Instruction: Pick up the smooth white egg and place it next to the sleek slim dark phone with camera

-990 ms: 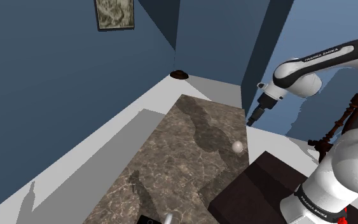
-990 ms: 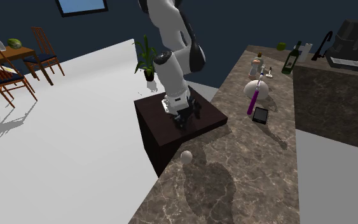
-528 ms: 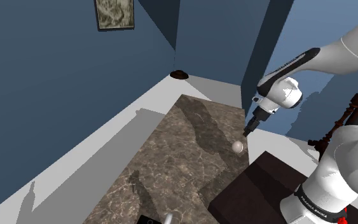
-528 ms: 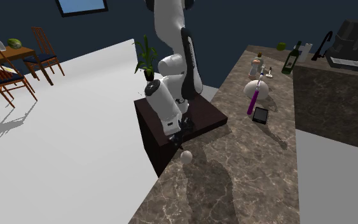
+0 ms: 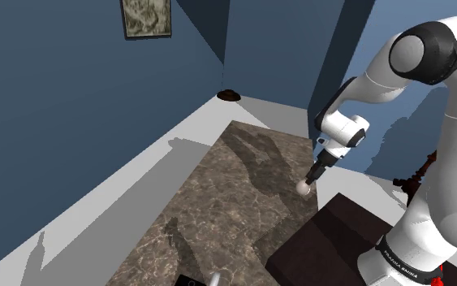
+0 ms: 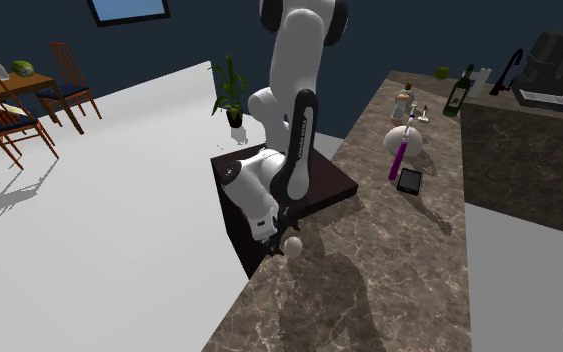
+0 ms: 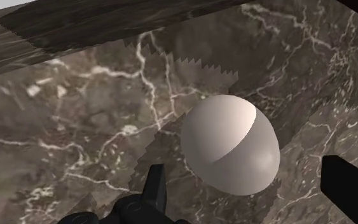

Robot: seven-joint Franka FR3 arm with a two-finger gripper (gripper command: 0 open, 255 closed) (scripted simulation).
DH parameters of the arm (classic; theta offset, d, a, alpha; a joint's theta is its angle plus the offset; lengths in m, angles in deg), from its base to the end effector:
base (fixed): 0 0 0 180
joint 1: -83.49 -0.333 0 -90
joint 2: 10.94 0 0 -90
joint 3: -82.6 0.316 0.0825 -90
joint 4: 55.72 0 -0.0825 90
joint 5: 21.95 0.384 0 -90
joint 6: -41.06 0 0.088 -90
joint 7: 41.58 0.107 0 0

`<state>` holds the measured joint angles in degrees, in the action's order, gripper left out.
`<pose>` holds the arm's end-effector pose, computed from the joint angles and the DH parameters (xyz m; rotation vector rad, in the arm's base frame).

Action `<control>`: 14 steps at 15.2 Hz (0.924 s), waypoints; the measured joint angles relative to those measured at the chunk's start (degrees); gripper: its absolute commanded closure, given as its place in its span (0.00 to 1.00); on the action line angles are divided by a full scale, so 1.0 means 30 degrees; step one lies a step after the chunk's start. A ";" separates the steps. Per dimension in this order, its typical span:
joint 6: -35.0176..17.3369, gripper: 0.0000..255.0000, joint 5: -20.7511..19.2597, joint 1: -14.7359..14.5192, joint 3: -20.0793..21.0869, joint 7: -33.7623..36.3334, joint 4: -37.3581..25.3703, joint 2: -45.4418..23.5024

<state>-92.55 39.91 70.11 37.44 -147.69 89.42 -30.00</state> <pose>0.3442 -0.2294 0.1623 -2.6789 -0.5053 -0.3422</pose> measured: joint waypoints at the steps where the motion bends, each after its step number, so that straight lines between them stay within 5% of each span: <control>1: 0.0079 0.00 0.0423 0.0154 0.0260 -0.0273 -0.0196 -0.0405; 6: -0.0037 0.00 0.2271 0.0506 0.1371 -0.1343 -0.0507 -0.1725; 11: -0.0049 0.00 0.2445 0.0535 0.1474 -0.1433 -0.0543 -0.1844; 12: -0.0050 1.00 0.2449 0.0535 0.1477 -0.1435 -0.0544 -0.1848; 14: -0.0047 1.00 0.2452 0.0535 0.1477 -0.1437 -0.0547 -0.1842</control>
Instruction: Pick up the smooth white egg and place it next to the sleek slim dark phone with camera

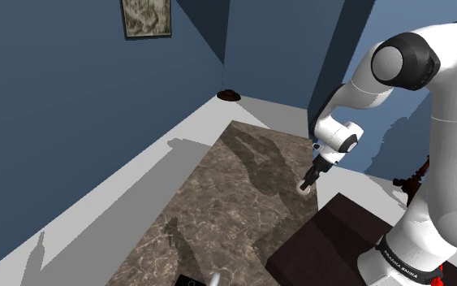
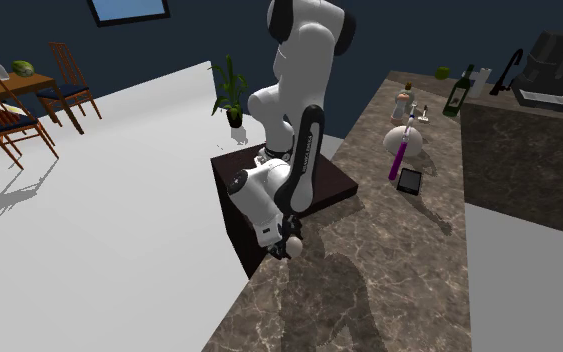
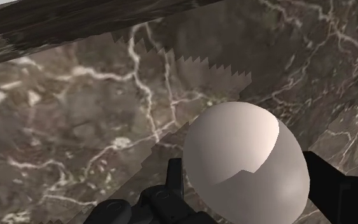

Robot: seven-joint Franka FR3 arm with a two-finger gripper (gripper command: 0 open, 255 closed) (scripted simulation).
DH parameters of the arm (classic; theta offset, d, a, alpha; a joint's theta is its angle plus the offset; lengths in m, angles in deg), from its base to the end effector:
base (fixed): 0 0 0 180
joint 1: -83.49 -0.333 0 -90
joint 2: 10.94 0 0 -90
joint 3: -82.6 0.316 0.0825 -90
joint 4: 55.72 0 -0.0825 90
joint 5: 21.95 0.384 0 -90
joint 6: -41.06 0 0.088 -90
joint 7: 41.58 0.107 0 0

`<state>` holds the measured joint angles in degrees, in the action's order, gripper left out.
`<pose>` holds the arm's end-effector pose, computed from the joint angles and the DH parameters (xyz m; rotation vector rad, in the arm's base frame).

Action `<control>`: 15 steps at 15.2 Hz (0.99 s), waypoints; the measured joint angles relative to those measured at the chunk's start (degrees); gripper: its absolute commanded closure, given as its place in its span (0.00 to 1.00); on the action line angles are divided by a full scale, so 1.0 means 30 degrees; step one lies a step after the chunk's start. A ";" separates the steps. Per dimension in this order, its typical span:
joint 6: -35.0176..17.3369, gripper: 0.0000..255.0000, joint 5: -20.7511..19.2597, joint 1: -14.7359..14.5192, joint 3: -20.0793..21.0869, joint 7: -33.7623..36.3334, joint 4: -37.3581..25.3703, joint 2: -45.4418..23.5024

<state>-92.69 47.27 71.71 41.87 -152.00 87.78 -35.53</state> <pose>0.3501 -0.2179 0.1331 -2.6766 -0.5061 -0.3460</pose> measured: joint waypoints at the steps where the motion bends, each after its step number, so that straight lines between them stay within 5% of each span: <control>1: 0.0000 1.00 -0.0001 0.0001 -0.0001 0.0000 0.0000 0.0000; 9: -0.0016 1.00 -0.0155 -0.0067 -0.0090 0.0127 0.0050 0.0144; 15: -0.0233 1.00 -0.2333 -0.0942 -0.1314 0.1832 0.0731 0.2181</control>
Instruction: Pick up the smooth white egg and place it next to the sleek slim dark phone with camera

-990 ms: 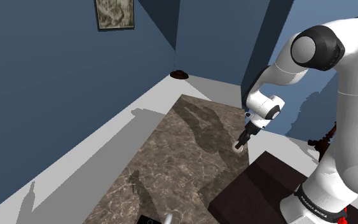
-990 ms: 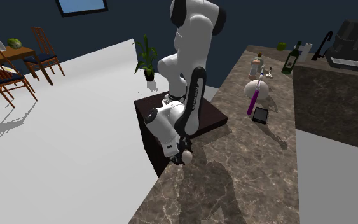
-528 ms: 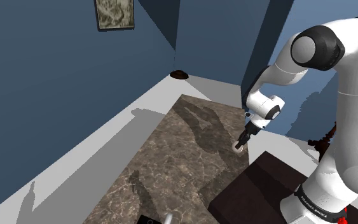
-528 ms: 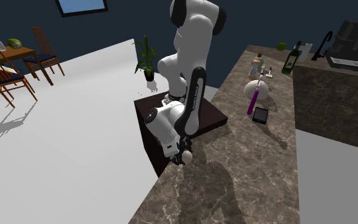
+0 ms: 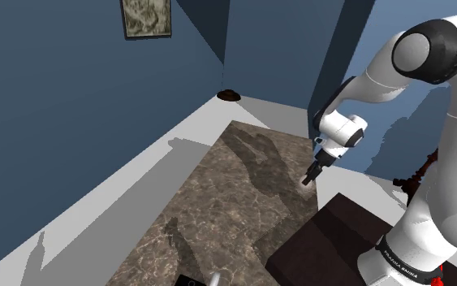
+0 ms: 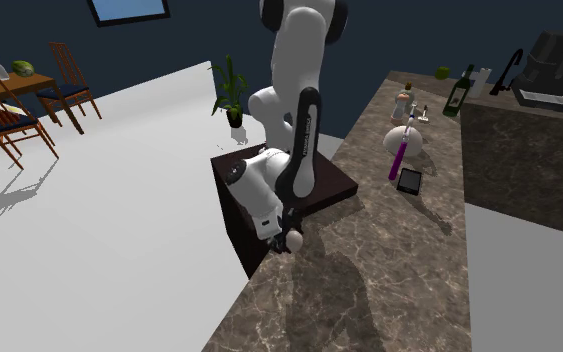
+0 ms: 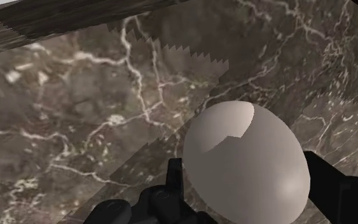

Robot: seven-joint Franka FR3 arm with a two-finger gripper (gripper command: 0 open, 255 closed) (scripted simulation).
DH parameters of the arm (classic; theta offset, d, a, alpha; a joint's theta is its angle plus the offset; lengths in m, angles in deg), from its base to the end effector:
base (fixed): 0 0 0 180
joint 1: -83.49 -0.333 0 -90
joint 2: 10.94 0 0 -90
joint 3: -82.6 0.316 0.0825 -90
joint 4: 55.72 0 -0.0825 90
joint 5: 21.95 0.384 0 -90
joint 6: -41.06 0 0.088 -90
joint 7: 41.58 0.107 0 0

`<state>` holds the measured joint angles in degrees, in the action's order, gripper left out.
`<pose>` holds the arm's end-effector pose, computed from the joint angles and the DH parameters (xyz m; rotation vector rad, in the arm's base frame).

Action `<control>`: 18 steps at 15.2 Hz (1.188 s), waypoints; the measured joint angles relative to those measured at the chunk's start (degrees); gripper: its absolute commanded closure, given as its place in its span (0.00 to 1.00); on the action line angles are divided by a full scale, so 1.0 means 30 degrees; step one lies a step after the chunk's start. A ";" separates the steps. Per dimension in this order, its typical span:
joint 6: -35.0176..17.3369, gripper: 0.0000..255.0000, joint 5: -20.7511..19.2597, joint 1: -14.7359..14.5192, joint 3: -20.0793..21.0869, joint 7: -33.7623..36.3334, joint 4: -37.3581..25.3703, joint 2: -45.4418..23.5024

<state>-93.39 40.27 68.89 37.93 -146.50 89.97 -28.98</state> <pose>0.3495 -0.2183 0.1647 -2.6769 -0.5055 -0.3464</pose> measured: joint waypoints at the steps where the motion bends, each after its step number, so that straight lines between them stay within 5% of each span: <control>1: -0.0069 1.00 -0.0427 -0.0180 -0.0222 0.0350 0.0138 0.0407; 10: -0.0497 1.00 -0.5112 -0.1451 -0.2089 0.4166 0.0963 0.4239; 18: -0.0419 1.00 -0.9955 -0.1256 -0.2453 0.8222 0.1365 0.7855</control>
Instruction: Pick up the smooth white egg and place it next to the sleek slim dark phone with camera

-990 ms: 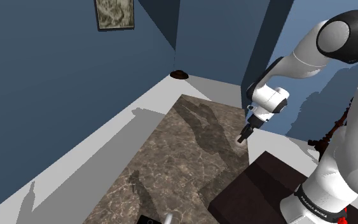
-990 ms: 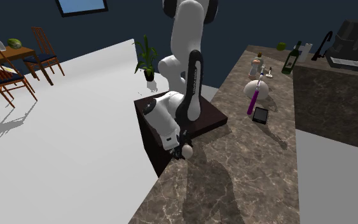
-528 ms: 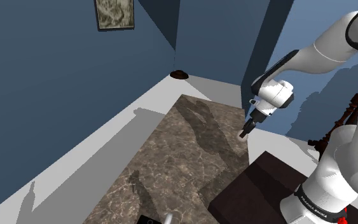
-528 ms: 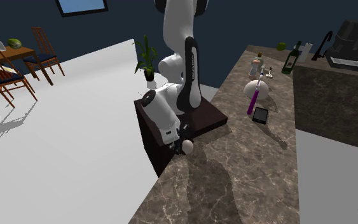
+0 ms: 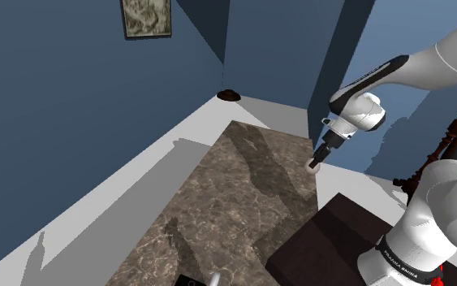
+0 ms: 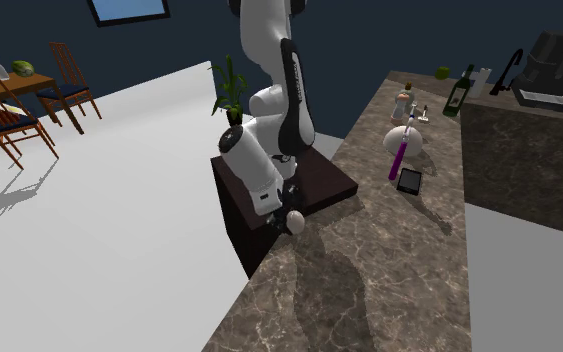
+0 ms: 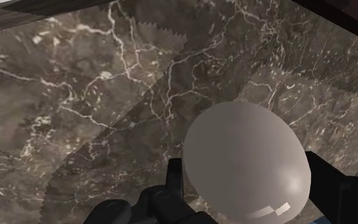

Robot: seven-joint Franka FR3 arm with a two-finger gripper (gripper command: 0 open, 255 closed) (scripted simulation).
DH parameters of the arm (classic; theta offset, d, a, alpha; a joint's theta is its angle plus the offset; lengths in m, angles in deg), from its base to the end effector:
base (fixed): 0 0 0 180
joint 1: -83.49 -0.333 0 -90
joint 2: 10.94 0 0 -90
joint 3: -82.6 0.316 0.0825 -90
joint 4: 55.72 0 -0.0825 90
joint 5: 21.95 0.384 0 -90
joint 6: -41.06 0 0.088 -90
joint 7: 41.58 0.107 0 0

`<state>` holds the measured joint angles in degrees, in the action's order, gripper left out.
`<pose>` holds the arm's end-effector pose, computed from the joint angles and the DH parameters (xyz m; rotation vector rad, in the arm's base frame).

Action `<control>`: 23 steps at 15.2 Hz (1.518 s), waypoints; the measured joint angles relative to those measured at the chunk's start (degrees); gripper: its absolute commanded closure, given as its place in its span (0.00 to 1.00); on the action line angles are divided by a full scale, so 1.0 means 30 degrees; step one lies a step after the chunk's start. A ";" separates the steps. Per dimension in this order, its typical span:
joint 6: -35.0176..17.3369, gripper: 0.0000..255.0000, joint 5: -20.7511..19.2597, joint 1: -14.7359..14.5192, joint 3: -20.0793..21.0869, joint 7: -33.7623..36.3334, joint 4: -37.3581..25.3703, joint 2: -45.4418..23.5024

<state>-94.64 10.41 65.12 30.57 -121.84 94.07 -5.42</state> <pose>0.3509 -0.2182 0.2595 -2.6753 -0.5057 -0.3464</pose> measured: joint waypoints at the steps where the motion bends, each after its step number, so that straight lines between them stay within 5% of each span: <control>1: 0.0070 1.00 -0.0543 0.0150 0.0073 0.0450 0.0043 0.0407; 4: 0.0360 1.00 -0.1942 0.0623 0.0427 0.1709 0.0085 0.1489; 10: -0.1372 1.00 -0.2264 0.0059 0.2800 0.4745 0.1903 0.3333; 23: -0.5590 1.00 0.2302 -0.4927 0.7421 0.9322 0.3075 0.2996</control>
<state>-111.41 17.31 50.34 52.83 -93.87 103.29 3.57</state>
